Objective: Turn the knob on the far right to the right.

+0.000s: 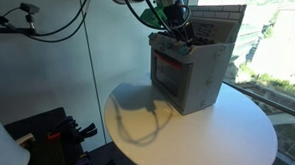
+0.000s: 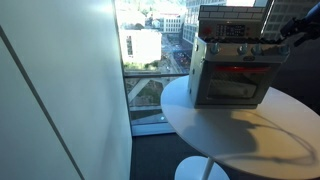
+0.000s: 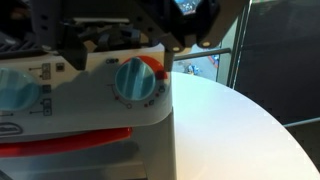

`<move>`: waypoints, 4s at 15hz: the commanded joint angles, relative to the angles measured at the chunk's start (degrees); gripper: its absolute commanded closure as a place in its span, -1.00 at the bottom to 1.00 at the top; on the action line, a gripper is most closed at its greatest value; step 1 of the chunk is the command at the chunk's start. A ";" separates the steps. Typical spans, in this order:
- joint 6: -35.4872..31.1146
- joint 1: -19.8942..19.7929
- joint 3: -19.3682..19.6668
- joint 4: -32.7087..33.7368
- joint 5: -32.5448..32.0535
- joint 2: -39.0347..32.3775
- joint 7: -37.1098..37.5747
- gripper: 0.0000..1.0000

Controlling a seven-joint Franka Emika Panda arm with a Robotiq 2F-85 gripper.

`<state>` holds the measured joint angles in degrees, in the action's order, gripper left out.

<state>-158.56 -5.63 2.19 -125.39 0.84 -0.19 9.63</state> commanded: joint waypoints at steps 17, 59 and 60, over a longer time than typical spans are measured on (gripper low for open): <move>0.17 0.53 0.96 0.01 1.35 0.14 -1.40 0.36; -20.56 1.27 0.81 -8.05 16.22 0.20 19.51 0.94; -20.87 1.30 0.80 -8.17 16.11 0.21 19.88 0.93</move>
<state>-177.34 -4.42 3.07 -133.40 16.39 -0.06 27.47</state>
